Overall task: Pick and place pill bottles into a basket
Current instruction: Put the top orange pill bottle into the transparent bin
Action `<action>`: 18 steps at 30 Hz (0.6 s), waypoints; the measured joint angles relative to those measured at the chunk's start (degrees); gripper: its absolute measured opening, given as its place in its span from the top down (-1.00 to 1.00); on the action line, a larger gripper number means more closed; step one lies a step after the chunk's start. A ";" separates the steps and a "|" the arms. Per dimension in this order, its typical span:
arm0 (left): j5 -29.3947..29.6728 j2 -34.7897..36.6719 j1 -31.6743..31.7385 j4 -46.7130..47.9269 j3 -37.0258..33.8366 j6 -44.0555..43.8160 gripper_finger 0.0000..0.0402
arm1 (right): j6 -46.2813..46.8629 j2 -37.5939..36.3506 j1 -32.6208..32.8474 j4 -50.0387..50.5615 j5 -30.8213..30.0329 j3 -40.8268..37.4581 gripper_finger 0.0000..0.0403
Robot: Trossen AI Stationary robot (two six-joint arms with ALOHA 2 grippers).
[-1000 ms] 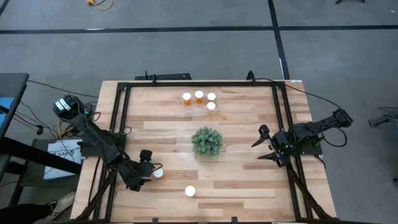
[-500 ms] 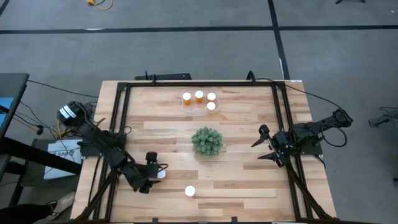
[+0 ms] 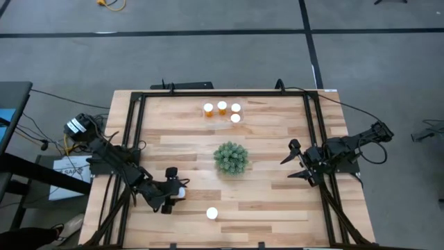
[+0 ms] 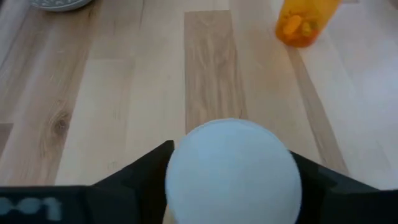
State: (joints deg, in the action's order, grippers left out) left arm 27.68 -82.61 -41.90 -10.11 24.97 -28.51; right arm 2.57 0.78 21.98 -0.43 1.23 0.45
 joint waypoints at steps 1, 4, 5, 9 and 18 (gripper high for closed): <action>-0.04 0.00 0.33 0.00 0.00 0.02 -0.04 | -0.02 0.00 0.02 0.00 0.00 0.00 -0.29; -0.53 0.00 1.41 -0.15 0.00 0.30 0.14 | 0.00 0.02 0.01 0.00 0.00 0.00 -0.29; -0.65 0.00 1.84 -0.18 0.00 0.34 0.15 | -0.01 0.02 0.02 0.02 0.00 0.00 -0.29; -0.90 0.00 4.08 -1.16 0.46 2.18 0.15 | 0.00 0.02 0.00 0.00 0.00 0.00 -0.29; -2.39 0.02 14.12 -1.05 11.28 14.97 0.10 | 0.00 0.00 0.00 0.00 0.00 0.02 -0.29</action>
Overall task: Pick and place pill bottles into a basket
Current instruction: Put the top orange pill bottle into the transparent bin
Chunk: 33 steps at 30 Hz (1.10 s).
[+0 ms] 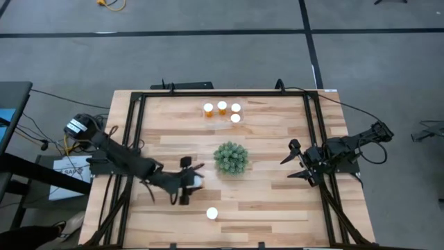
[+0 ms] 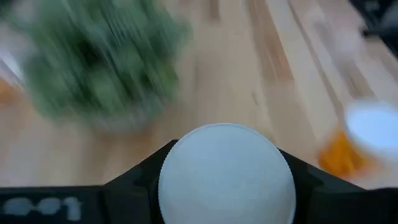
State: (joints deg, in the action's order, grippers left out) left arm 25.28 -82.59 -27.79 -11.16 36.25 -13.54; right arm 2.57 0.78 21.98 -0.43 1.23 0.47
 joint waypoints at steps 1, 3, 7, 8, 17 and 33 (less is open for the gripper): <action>-0.02 0.00 1.45 0.01 1.72 2.11 0.13 | -0.02 0.02 0.00 0.00 0.00 -0.02 -0.29; -0.04 0.00 4.54 0.10 5.21 6.41 0.15 | 0.00 0.00 0.02 0.00 0.00 -0.02 -0.29; -0.22 0.02 11.71 0.11 12.76 13.10 0.15 | -0.01 0.00 0.00 0.02 0.00 -0.02 -0.29; -0.89 0.02 13.86 0.06 14.58 14.10 0.15 | -0.02 0.02 0.02 0.02 0.00 -0.02 -0.29; -11.25 0.02 36.01 0.49 23.10 10.45 0.15 | -0.01 0.00 0.00 0.01 0.00 -0.01 -0.29; -20.71 -19.91 45.76 5.34 35.04 -0.31 0.15 | -0.01 0.02 0.01 0.01 0.00 -0.02 -0.29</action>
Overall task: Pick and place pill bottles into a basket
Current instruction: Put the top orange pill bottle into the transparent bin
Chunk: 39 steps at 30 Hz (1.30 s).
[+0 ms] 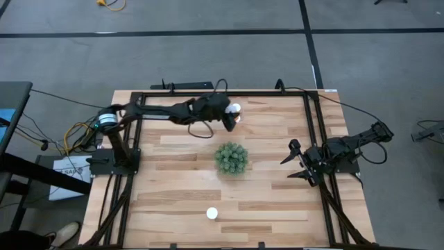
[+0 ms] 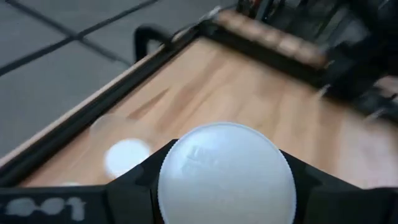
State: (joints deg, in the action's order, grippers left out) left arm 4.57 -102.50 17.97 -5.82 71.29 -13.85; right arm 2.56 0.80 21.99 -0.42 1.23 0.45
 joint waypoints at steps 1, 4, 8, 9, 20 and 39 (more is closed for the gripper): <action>0.54 -0.99 0.21 1.94 1.26 0.97 0.15 | 0.00 -0.02 0.00 -0.01 0.00 0.01 -0.29; 2.21 -3.06 1.25 5.98 4.36 3.09 0.14 | 0.01 -0.07 0.01 -0.01 0.00 0.00 -0.29; 4.27 -3.53 3.22 9.53 5.11 3.97 0.06 | -0.01 -0.07 0.00 -0.01 0.04 0.00 -0.29; 4.28 -3.54 3.71 10.81 5.11 4.31 0.07 | -0.01 -0.07 0.00 0.01 0.01 0.01 -0.29; 3.38 -3.56 6.15 13.67 5.11 5.79 0.08 | 0.01 -0.07 -0.01 0.00 0.01 0.00 -0.29; 3.88 -9.68 3.37 13.37 5.04 5.42 0.06 | 0.01 -0.07 -0.01 -0.01 0.02 0.00 -0.29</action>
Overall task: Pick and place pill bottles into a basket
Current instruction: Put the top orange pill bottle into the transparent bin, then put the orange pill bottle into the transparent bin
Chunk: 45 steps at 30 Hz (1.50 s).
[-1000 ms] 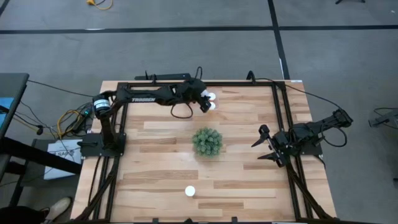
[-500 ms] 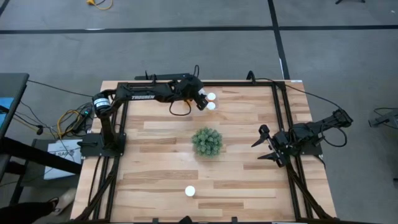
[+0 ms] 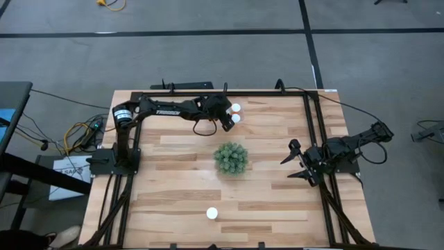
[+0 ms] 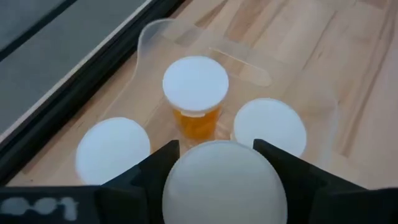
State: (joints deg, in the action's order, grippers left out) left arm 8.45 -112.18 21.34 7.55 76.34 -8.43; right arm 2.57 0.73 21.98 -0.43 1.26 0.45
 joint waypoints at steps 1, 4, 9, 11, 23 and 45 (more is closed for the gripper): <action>-0.24 -0.36 0.02 -0.18 0.00 -0.10 0.08 | 0.00 -0.02 0.02 0.00 0.00 0.01 -0.29; -0.46 -1.07 -0.08 -0.93 0.03 -0.78 0.11 | 0.00 0.00 0.02 0.00 0.00 0.02 -0.29; -0.23 -1.42 -0.14 -1.41 0.02 -1.81 0.02 | -0.01 0.00 0.00 0.00 0.00 0.00 -0.29; -0.20 -1.42 -0.13 -1.32 0.02 -1.62 -0.01 | 0.00 0.00 0.02 0.00 0.00 0.02 -0.29; 0.87 -1.42 -0.02 -1.09 0.02 0.57 0.02 | 0.00 0.00 0.00 0.00 0.00 0.00 -0.29; 0.83 -1.00 0.02 1.15 3.39 2.64 -0.18 | 0.00 0.00 0.00 0.00 0.00 0.00 -0.29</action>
State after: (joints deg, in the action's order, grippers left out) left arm 9.28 -113.18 21.37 8.70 79.72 -5.78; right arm 2.57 0.73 21.98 -0.43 1.26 0.45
